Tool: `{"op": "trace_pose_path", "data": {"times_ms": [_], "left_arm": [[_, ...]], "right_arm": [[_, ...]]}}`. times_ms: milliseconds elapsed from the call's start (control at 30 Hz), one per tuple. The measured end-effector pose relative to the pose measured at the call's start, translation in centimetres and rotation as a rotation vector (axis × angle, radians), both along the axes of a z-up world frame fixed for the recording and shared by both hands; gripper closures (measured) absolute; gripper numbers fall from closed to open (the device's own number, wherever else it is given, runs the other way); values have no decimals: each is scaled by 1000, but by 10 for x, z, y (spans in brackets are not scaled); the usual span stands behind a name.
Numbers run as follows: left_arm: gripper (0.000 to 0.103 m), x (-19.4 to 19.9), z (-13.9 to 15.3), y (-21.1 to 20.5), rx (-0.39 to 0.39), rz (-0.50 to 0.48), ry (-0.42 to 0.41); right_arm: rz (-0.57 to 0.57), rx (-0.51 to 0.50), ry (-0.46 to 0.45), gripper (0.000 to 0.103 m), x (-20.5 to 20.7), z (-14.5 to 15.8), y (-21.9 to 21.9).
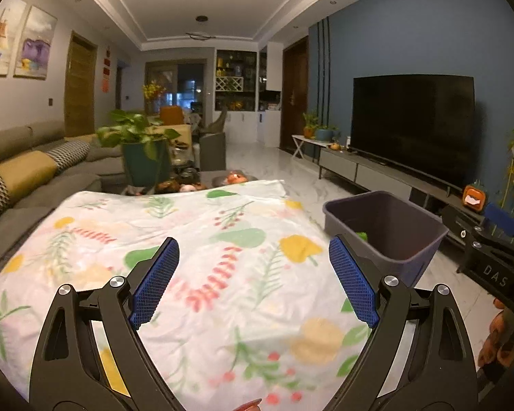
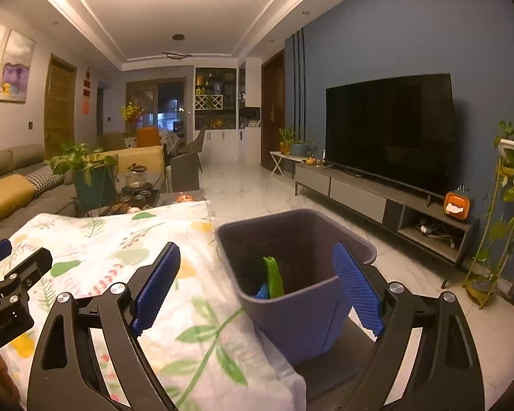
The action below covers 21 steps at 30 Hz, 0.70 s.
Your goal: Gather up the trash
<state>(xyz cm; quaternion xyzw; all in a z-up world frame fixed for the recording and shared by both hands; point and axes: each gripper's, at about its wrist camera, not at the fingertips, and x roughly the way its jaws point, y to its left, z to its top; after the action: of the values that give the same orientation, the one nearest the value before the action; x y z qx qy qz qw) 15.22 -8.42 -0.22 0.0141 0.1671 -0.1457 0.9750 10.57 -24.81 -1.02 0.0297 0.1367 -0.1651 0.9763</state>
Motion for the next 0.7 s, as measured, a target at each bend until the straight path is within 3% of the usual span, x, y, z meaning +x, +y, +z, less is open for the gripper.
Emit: {"op": "trace_pose_path", "data": {"times_ms": [700], "left_arm": [[15,-89,-6,63,4,78,10]], "right_arm": [[101,-2,0,14,-94,-1,64]]}}
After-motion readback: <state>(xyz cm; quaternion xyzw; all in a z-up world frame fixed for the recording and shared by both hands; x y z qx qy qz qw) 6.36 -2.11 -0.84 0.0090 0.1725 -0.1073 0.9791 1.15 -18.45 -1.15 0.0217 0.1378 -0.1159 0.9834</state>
